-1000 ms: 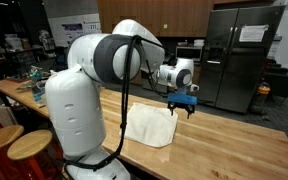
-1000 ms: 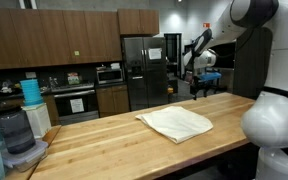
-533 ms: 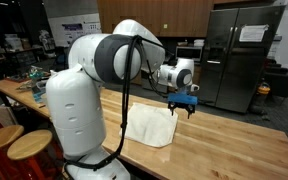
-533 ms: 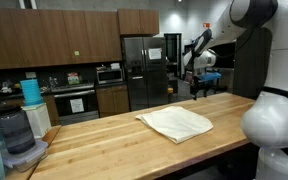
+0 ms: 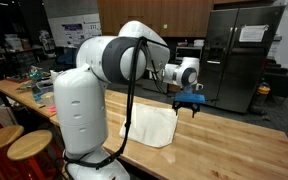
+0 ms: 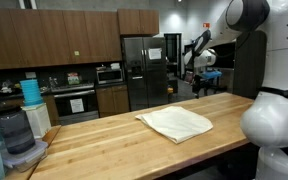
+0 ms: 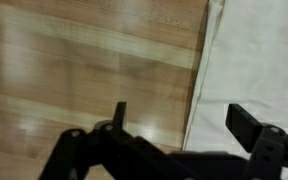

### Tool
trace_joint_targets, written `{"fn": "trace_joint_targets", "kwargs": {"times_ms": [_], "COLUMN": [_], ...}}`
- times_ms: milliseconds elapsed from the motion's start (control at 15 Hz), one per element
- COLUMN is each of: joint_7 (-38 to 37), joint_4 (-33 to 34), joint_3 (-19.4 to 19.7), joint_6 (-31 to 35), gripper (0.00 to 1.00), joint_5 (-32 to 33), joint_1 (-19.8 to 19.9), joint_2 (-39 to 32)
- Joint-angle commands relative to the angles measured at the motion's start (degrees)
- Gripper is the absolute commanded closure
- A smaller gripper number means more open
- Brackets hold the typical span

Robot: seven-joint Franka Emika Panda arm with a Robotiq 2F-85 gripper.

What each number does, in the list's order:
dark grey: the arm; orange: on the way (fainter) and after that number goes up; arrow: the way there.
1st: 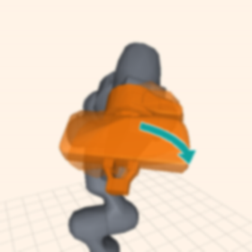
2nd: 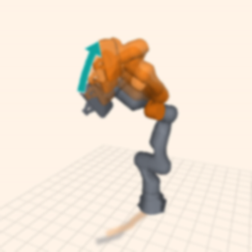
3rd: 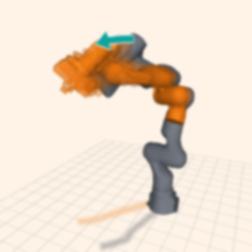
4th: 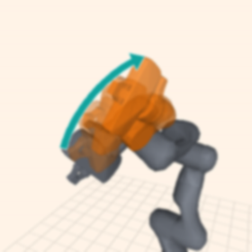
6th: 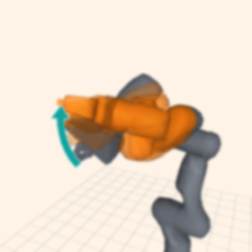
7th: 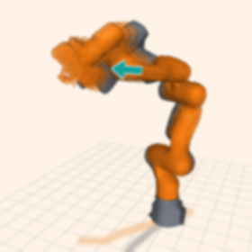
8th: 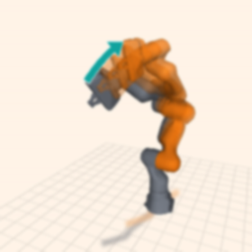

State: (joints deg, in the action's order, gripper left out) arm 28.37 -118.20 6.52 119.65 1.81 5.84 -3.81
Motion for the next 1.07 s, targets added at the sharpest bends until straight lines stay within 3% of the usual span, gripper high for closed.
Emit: {"fn": "trace_joint_targets", "kwargs": {"times_ms": [0,1000], "joint_7": [6.37,20.82], "joint_4": [6.01,14.92], "joint_3": [-0.64,-3.15], "joint_6": [-4.84,-14.48], "gripper": [0.0,0.0], "joint_5": [-2.0,-10.31], "joint_1": [0.95,4.51], "joint_2": [-4.54,-15.19]}}
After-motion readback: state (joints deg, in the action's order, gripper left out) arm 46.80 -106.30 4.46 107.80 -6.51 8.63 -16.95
